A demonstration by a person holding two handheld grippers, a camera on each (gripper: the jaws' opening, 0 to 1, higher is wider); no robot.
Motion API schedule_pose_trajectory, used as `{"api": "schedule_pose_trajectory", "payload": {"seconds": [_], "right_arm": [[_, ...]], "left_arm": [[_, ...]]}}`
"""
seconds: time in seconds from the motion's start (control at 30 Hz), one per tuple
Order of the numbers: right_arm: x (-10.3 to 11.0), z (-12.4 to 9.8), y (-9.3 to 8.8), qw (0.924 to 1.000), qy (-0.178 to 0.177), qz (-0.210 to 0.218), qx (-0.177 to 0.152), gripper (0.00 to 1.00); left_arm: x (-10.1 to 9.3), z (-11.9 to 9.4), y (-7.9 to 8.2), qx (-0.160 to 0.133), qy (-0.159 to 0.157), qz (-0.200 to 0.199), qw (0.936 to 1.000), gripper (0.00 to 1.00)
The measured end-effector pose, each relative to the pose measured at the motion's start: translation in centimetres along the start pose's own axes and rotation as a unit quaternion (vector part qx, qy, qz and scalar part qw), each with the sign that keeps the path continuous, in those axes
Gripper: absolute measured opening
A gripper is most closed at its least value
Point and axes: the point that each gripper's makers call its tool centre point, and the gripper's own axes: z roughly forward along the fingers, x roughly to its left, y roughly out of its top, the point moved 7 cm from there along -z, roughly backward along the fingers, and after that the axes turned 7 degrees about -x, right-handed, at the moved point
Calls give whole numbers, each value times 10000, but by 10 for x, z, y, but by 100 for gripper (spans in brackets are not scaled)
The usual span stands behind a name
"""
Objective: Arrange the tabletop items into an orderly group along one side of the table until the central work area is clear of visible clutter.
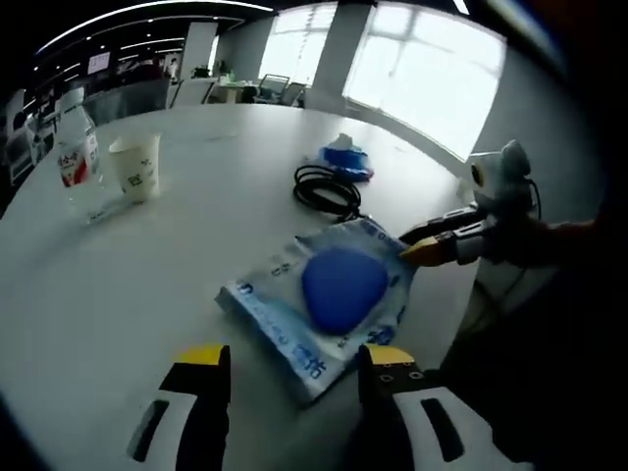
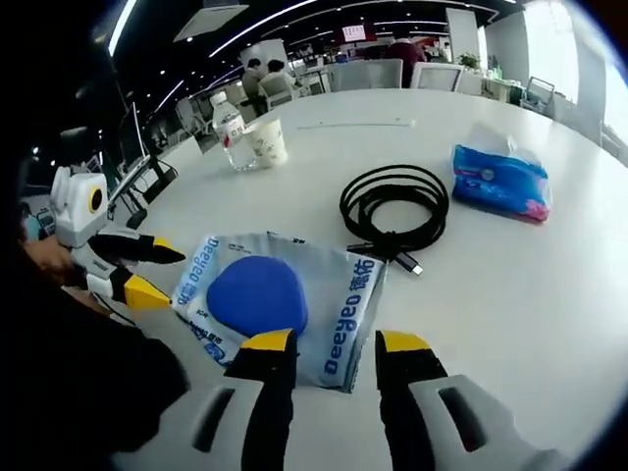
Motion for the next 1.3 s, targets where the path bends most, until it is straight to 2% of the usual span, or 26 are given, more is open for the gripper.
{"api": "schedule_pose_trajectory", "payload": {"seconds": [0.03,0.13,0.3,0.43,0.67,0.73,0.93,1.13,1.3], "right_arm": [[0,0,-1,10000,-5,36,-1,25],[0,0,-4,9999,-4,92,76,19],[-2,2,-10,9996,-27,155,214,9],[-1,2,-11,9996,-41,200,209,7],[-1,6,-9,9997,-31,38,258,2],[-2,6,-10,9997,-30,6,251,0],[2,4,-9,9998,-67,-27,191,0],[6,-2,-5,9998,-154,-21,144,0],[4,-10,8,9996,-294,26,-44,0]], "left_arm": [[1,1,-4,97,4,-53,9999,45],[0,1,-5,108,-41,-145,9998,37],[3,5,-11,303,-55,-287,9991,18],[1,7,-9,329,-84,-258,9991,16],[2,10,-12,372,-178,-168,9990,9],[1,12,-12,371,-255,-1,9990,8],[-1,12,-11,355,-325,-129,9988,3],[-3,11,-3,352,-388,24,9986,0],[-3,7,7,169,-463,-25,9988,0]]}}
